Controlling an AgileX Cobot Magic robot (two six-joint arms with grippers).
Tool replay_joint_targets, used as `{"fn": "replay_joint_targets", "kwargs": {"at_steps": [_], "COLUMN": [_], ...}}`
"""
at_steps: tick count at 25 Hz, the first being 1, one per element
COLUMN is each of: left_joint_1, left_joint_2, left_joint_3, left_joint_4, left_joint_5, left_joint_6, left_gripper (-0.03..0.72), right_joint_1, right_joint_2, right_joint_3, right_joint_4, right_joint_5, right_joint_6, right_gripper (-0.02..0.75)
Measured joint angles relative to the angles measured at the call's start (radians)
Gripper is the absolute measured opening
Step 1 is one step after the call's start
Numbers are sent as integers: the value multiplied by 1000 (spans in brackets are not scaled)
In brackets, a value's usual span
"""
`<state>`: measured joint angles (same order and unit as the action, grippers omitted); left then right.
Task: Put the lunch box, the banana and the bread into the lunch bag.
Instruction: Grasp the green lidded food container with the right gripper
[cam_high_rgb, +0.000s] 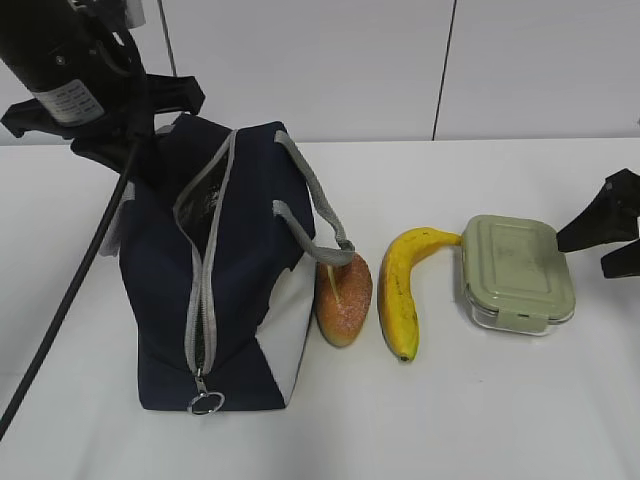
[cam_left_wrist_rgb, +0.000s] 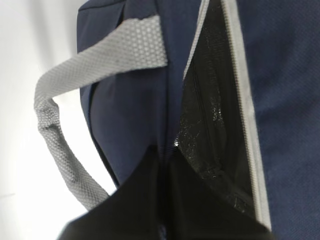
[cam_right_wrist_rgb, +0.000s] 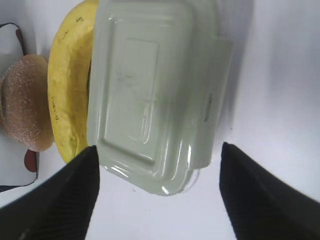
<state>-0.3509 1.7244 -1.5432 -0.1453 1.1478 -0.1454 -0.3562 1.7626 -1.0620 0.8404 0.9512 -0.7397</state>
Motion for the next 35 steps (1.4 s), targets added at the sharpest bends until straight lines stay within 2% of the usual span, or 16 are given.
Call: {"fn": "replay_joint_targets", "kwargs": {"at_steps": [12, 28, 35], "left_joint_1": [0, 0, 0], "left_joint_2": [0, 0, 0], "left_joint_3": [0, 0, 0], "left_joint_4": [7, 9, 30], "left_joint_5": [6, 14, 18], "left_joint_6": [0, 0, 0], "left_gripper": [0, 0, 0], "right_joint_1": [-2, -2, -2], "right_joint_2": [4, 204, 263], "right_joint_3": [-4, -85, -86], "right_joint_4": [38, 44, 130], "right_joint_5": [10, 51, 51], "right_joint_6": [-2, -6, -109], "right_gripper": [568, 569, 570]}}
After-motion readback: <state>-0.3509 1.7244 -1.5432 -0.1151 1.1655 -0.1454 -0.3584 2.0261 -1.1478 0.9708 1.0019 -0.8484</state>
